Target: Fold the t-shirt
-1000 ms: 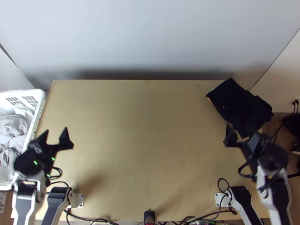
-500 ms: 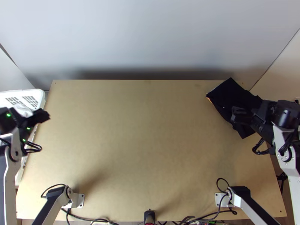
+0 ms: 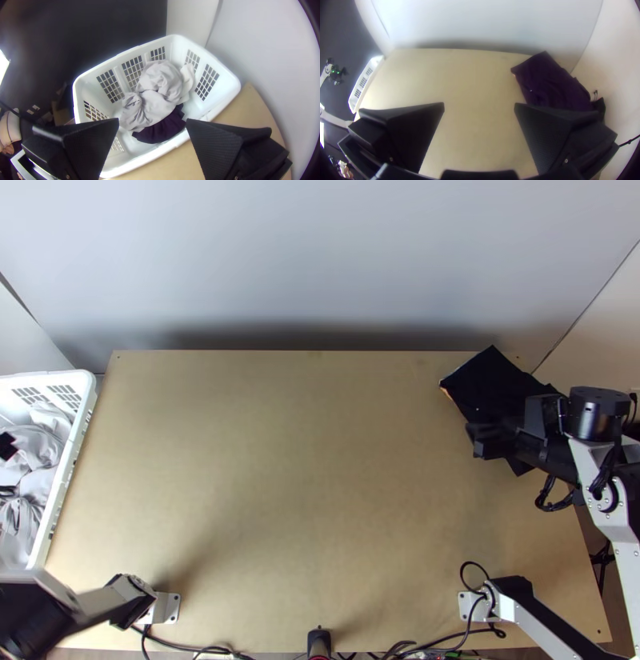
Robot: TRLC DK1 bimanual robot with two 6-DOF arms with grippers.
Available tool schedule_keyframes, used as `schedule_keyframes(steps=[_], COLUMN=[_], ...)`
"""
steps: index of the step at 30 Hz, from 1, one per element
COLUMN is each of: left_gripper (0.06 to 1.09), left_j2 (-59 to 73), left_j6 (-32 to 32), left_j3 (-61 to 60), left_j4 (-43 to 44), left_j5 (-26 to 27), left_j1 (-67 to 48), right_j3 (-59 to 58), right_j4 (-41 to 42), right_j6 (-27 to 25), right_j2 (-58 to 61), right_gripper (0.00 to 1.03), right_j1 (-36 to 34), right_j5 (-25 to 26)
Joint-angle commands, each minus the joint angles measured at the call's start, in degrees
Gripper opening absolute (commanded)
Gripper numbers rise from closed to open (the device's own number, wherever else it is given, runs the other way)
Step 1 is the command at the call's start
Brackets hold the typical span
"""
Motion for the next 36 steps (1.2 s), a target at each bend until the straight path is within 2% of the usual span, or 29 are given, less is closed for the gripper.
schedule_keyframes(steps=[1, 12, 22, 36], left_gripper=[1.04, 1.04, 1.04, 1.03], left_j2=[20.1, 49.1, 59.3, 69.3], left_j6=[5.0, 11.0, 21.3, 19.9], left_j3=[10.5, 24.2, 27.5, 32.8], left_j4=[1.0, 4.8, 13.7, 13.1], left_j5=[1.0, 1.7, 1.7, 5.9], left_j1=[8.0, 14.4, 16.2, 13.6], right_j3=[1.7, 5.1, 9.2, 9.9], right_j4=[-5.0, -12.4, -19.0, -20.3], right_j6=[-2.5, -4.2, -7.0, -7.9], right_j2=[1.5, 2.1, 1.6, 3.6], right_gripper=[0.98, 0.98, 0.98, 0.98], right_j1=[2.6, 3.4, 4.4, 1.9], right_j5=[-2.7, -3.4, -5.5, -5.5])
